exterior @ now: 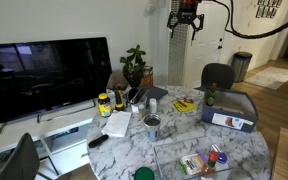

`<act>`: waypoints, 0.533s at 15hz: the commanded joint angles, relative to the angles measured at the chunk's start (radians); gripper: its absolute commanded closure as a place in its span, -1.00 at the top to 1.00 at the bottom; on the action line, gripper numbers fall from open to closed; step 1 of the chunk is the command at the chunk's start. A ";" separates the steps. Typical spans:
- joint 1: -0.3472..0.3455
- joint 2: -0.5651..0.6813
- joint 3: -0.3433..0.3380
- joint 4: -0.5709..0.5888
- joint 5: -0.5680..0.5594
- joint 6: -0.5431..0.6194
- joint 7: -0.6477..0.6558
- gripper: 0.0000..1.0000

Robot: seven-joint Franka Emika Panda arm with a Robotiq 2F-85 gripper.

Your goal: Take the glasses out of the case and place it into the box

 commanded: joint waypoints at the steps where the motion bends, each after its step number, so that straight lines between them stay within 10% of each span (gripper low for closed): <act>1: 0.033 0.002 -0.032 0.006 0.001 -0.004 0.002 1.00; 8: 0.110 0.338 -0.039 0.341 -0.069 0.017 0.104 1.00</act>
